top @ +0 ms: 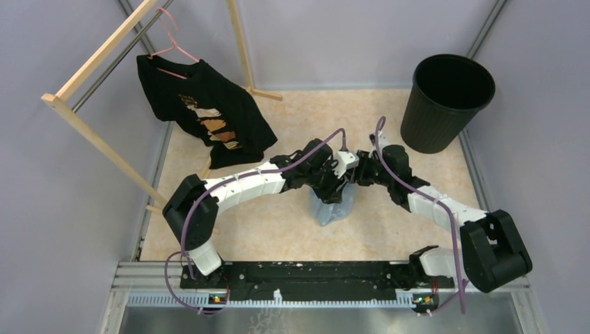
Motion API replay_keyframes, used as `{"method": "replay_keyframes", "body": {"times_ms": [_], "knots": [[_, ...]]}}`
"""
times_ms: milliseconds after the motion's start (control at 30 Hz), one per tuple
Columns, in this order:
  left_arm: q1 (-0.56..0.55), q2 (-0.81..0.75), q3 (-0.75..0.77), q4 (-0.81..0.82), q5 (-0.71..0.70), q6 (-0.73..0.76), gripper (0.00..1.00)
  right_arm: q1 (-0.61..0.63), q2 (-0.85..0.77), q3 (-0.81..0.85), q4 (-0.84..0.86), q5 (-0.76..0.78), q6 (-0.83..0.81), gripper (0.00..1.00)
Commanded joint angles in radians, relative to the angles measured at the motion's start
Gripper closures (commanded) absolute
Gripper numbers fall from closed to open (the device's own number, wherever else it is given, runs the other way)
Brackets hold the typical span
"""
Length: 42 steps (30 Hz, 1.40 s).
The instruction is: Put the trash bags into the trash bin
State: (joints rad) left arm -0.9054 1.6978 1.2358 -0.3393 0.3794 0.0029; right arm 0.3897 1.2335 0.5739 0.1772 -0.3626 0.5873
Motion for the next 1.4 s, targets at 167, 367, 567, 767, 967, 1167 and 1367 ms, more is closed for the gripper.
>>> {"method": "replay_keyframes", "body": {"times_ms": [167, 367, 567, 767, 967, 1167, 1367], "knots": [[-0.001, -0.208, -0.038, 0.073, -0.221, -0.023, 0.15, 0.017, 0.027, -0.069, 0.229, -0.065, 0.056, 0.92], [0.000, -0.404, -0.170, 0.227, -0.353, -0.055, 0.02, 0.017, -0.005, -0.107, 0.249, -0.099, 0.004, 1.00], [0.011, -0.463, -0.212, 0.274, -0.443, -0.063, 0.01, 0.017, -0.093, -0.132, 0.228, -0.130, -0.064, 1.00], [0.067, -0.363, -0.141, 0.205, -0.303, -0.131, 0.01, 0.017, -0.193, -0.136, 0.196, -0.192, -0.129, 1.00], [0.248, -0.332, -0.165, 0.302, 0.031, -0.291, 0.01, 0.020, -0.264, -0.144, 0.137, -0.202, -0.162, 1.00], [0.373, -0.267, -0.205, 0.521, 0.442, -0.433, 0.03, 0.020, -0.295, -0.143, 0.073, -0.180, -0.197, 1.00], [0.372, -0.181, -0.170, 0.526, 0.612, -0.436, 0.01, 0.019, -0.349, -0.155, 0.062, -0.129, -0.196, 1.00]]}}
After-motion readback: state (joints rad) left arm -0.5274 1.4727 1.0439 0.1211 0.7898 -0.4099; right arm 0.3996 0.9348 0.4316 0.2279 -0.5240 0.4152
